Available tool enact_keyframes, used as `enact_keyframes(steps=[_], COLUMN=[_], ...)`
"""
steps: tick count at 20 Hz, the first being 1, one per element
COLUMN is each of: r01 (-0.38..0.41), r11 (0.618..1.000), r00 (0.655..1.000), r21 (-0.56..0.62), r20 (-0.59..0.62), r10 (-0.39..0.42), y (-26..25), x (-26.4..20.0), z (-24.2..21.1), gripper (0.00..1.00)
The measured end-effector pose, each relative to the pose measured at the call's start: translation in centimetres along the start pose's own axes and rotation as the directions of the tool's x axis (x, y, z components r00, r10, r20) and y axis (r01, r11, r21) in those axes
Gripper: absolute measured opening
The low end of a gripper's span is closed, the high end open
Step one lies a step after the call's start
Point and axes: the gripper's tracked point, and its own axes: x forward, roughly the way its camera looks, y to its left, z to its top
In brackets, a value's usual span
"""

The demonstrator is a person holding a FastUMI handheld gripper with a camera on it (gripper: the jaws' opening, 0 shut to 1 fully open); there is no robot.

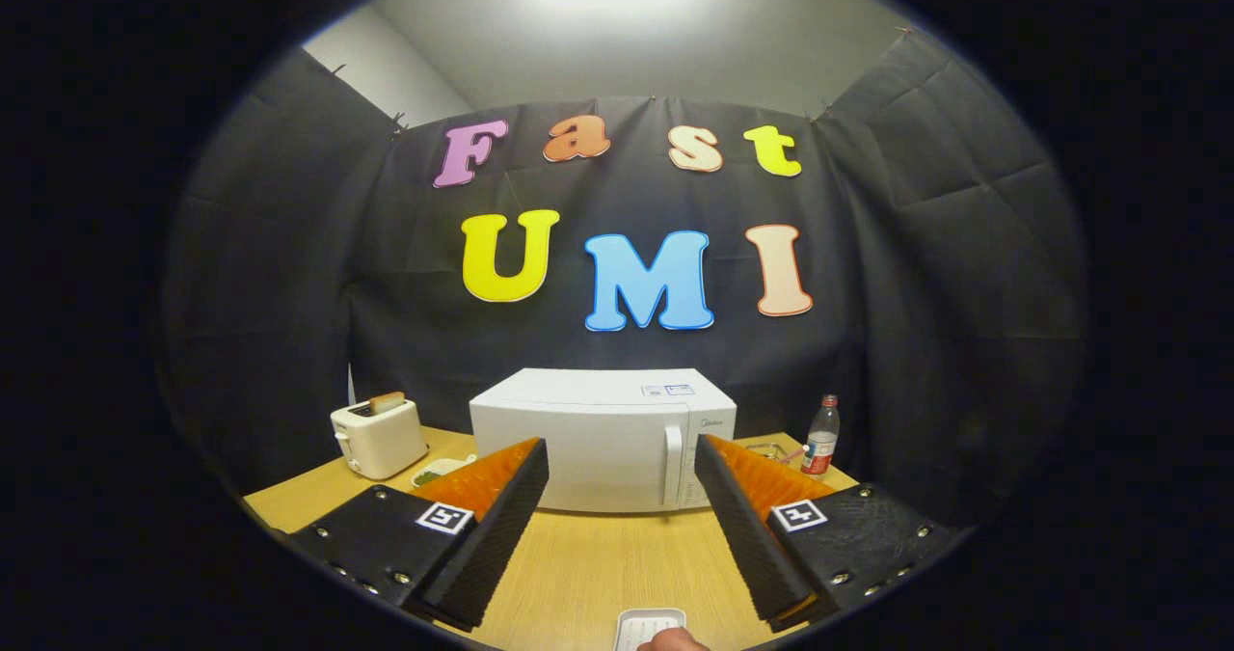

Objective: Open the microwave, put the food inside, and close the microwave door.

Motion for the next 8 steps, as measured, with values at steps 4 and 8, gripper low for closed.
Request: enact_keyframes(steps=[4, 8], r01=[0.002, 0.007], r11=[1.000, 1.000], r00=[1.000, 0.999], r21=[-0.014, -0.007], r20=[0.028, 0.042], r10=[-0.002, -0.007], y=[-0.1, 0.0], x=[-0.2, -0.5], z=[1.1, 1.9], gripper=[0.99, 0.99])
